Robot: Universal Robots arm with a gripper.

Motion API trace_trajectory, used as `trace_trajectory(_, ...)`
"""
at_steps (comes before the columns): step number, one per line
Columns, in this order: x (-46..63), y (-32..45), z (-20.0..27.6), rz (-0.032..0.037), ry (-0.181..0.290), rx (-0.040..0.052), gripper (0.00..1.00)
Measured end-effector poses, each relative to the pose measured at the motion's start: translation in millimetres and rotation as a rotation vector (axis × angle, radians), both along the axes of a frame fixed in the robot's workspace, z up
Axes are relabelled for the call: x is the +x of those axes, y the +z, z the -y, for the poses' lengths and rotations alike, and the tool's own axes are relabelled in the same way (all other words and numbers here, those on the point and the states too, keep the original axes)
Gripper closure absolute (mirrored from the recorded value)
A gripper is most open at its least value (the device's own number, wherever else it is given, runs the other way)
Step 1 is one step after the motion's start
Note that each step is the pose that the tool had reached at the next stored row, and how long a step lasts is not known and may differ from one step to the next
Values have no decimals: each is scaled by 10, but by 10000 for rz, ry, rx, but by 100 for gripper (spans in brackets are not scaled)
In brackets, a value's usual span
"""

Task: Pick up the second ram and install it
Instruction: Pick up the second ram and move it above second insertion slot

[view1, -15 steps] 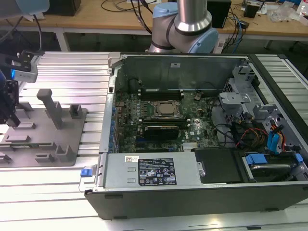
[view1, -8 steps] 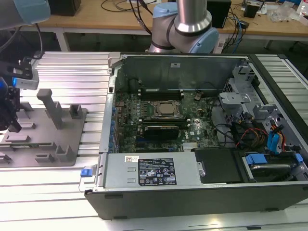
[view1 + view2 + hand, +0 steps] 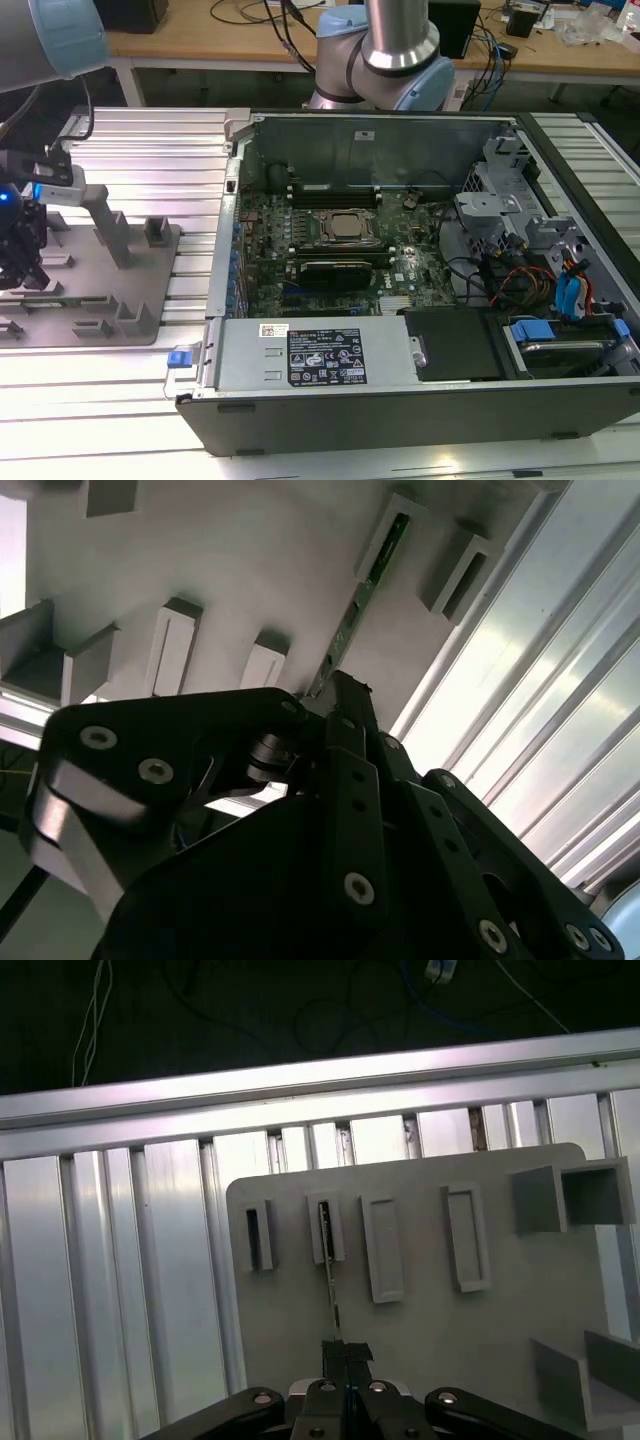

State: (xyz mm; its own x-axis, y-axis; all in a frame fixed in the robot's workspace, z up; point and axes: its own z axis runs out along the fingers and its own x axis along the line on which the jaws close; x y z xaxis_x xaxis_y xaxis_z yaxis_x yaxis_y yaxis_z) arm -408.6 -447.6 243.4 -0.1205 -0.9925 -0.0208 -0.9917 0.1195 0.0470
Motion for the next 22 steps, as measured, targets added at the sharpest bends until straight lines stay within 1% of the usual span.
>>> trace_trajectory(3, 0, -58, 2, -1, 80, 0, 92)
trace_trajectory(6, 1, -95, 2, -1, 185, -3, 92)
trace_trajectory(7, 1, -104, 2, -2, 231, -17, 92)
trace_trajectory(14, 0, -109, 2, -1, 262, -26, 92)
trace_trajectory(15, 0, -109, 2, -1, 263, -26, 86)
trace_trajectory(17, 0, -109, 2, -1, 263, -26, 86)
trace_trajectory(18, 0, -108, 2, -2, 262, -27, 79)
trace_trajectory(19, 1, -114, 1, 2, 438, -26, 79)
trace_trajectory(20, 0, -132, -2, -2, 1071, -32, 79)
trace_trajectory(22, -1, -144, -6, 0, 979, -33, 79)
